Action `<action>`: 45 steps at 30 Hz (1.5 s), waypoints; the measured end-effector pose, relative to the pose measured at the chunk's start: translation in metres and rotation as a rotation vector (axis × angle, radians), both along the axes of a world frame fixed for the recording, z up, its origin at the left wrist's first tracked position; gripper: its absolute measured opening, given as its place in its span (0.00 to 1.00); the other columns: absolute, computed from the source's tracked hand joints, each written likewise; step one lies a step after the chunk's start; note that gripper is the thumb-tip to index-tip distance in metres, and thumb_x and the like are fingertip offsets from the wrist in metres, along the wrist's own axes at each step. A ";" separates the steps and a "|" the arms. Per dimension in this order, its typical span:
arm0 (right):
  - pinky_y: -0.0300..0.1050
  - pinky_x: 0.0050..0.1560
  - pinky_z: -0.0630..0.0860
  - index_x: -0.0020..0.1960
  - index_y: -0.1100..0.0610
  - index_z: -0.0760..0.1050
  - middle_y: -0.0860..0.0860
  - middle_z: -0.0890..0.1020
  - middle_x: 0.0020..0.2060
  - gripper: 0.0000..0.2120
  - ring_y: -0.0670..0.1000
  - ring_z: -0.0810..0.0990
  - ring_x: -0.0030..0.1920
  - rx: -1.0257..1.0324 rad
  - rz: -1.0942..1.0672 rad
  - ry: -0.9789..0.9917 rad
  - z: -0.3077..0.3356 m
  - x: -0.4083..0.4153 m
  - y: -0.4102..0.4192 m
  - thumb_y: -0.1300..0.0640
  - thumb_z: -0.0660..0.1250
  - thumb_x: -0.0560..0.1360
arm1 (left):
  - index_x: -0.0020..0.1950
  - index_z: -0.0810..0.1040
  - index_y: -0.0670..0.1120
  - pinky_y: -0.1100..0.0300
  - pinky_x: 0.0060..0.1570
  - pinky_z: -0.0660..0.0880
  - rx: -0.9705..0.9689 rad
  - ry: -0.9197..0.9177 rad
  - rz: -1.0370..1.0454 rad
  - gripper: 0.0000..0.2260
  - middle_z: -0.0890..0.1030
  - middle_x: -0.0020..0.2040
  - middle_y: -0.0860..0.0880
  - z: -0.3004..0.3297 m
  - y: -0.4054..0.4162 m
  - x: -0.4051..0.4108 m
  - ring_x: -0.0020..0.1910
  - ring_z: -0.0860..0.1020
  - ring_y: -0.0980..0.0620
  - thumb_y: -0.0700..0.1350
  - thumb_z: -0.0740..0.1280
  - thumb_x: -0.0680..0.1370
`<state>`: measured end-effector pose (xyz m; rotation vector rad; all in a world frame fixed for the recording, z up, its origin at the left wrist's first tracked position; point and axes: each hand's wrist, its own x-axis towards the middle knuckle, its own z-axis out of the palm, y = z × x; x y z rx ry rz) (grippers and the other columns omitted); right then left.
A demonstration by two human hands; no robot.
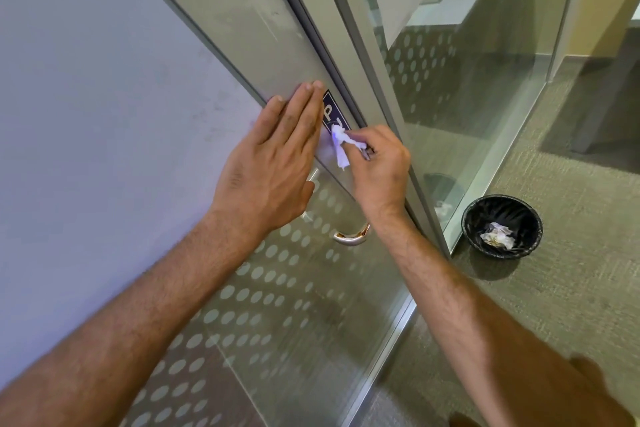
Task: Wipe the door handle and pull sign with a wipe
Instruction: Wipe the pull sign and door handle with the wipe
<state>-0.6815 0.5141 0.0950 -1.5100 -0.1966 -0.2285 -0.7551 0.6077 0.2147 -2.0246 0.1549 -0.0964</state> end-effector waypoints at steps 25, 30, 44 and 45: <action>0.25 0.35 0.69 0.44 0.61 0.82 0.51 0.80 0.41 0.01 0.39 0.75 0.37 -0.079 0.129 -0.001 -0.023 -0.009 -0.004 0.65 0.73 0.73 | 0.85 0.38 0.35 0.46 0.84 0.44 0.055 0.028 0.019 0.44 0.40 0.86 0.37 -0.001 0.001 0.000 0.86 0.43 0.41 0.67 0.44 0.82; 0.26 0.34 0.67 0.42 0.60 0.78 0.48 0.77 0.39 0.06 0.43 0.72 0.36 -0.118 0.058 -0.018 -0.013 -0.008 0.008 0.60 0.72 0.76 | 0.85 0.39 0.35 0.47 0.84 0.48 0.055 0.038 0.020 0.47 0.41 0.86 0.37 -0.002 0.001 0.000 0.86 0.45 0.40 0.70 0.45 0.81; 0.29 0.33 0.64 0.40 0.60 0.76 0.48 0.74 0.38 0.08 0.44 0.69 0.33 -0.179 0.092 -0.083 -0.006 0.003 0.002 0.61 0.71 0.76 | 0.86 0.36 0.42 0.44 0.84 0.43 0.132 0.073 0.005 0.50 0.36 0.85 0.36 -0.005 0.004 0.000 0.86 0.42 0.39 0.75 0.42 0.77; 0.28 0.32 0.65 0.40 0.60 0.76 0.48 0.74 0.38 0.07 0.44 0.69 0.33 -0.191 0.139 -0.108 -0.008 -0.004 0.002 0.61 0.71 0.76 | 0.86 0.36 0.42 0.44 0.84 0.44 0.139 0.072 0.007 0.50 0.36 0.85 0.36 -0.005 0.004 0.000 0.86 0.42 0.39 0.76 0.41 0.77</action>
